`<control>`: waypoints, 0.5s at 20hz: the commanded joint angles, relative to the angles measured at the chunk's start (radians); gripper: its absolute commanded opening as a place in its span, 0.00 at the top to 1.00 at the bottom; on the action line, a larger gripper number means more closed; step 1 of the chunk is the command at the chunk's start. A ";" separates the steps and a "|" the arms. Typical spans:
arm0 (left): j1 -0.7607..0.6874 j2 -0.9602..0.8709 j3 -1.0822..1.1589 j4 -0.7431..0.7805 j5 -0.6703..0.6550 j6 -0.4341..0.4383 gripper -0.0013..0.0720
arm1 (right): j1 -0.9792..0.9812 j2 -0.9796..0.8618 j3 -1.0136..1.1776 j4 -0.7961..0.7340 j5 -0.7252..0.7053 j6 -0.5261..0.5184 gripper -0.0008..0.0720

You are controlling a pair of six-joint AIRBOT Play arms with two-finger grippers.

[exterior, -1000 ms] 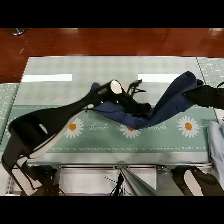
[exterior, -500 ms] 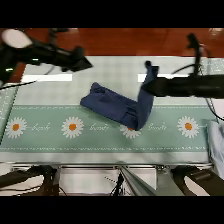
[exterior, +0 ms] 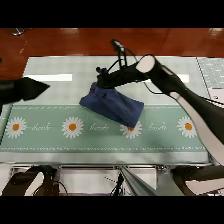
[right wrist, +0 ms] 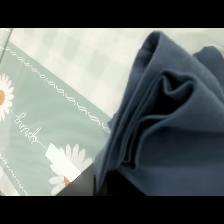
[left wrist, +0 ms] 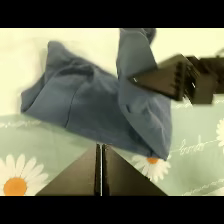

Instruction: Fold the shirts.

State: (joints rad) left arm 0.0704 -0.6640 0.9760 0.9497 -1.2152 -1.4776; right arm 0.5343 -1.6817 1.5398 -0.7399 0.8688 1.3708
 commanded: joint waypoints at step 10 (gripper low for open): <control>0.010 0.028 -0.217 0.008 0.075 0.000 0.90 | -0.332 0.112 0.070 -0.174 0.668 0.009 0.13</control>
State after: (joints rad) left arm 0.0795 -0.6216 0.7799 0.9573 -1.1576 -1.4784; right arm 0.3325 -1.7084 1.6348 -0.7170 1.2785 1.3632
